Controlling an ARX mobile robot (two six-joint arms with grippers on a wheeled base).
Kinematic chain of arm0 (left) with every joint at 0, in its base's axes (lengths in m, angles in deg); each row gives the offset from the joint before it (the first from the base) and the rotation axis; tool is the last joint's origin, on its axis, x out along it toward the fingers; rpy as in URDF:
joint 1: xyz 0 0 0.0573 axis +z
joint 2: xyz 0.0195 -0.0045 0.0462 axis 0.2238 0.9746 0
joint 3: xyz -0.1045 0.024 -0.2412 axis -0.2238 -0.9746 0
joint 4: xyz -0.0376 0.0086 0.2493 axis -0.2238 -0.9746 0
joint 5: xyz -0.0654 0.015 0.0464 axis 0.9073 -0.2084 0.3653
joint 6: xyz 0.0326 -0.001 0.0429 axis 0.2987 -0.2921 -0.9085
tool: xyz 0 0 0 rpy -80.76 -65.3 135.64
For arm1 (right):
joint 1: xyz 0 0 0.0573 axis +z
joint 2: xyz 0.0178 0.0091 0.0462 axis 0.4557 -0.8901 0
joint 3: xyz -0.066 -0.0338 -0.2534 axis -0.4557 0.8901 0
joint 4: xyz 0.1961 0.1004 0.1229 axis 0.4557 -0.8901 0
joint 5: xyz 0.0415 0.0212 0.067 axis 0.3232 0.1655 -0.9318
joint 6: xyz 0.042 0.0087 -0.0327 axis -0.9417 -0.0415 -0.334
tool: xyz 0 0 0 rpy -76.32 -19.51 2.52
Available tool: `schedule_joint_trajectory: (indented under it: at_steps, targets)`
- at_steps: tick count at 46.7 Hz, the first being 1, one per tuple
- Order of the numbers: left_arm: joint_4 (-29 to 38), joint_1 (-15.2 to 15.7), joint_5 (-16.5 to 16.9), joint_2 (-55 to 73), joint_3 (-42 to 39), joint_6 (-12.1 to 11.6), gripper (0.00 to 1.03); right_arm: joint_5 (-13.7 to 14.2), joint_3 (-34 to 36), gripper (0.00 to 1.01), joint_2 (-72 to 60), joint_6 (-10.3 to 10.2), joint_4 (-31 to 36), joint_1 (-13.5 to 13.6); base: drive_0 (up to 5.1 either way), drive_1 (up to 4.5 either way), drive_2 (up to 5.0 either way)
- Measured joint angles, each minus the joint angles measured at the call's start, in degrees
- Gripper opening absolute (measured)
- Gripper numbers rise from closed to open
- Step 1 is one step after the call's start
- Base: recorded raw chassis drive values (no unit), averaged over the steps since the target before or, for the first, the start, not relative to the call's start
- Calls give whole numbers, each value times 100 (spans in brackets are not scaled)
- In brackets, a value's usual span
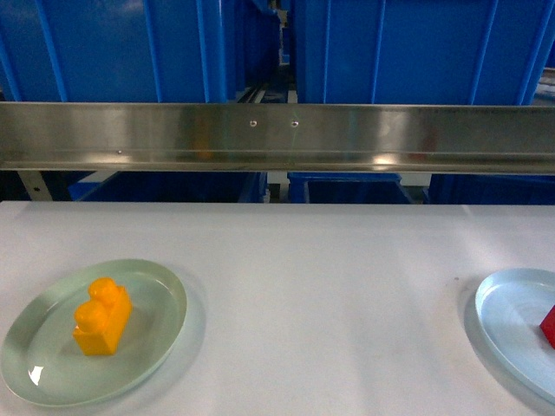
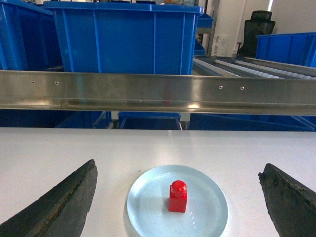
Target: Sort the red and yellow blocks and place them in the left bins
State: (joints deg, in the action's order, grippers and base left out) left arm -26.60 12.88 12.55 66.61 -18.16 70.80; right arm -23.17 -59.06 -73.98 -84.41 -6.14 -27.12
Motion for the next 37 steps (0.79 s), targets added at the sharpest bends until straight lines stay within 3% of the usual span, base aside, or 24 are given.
schedule_joint_trajectory:
  at_steps: [37]
  targets:
    - [0,0,0,0,0,0,98,0,0,98,0,0,0,0,0,0,0]
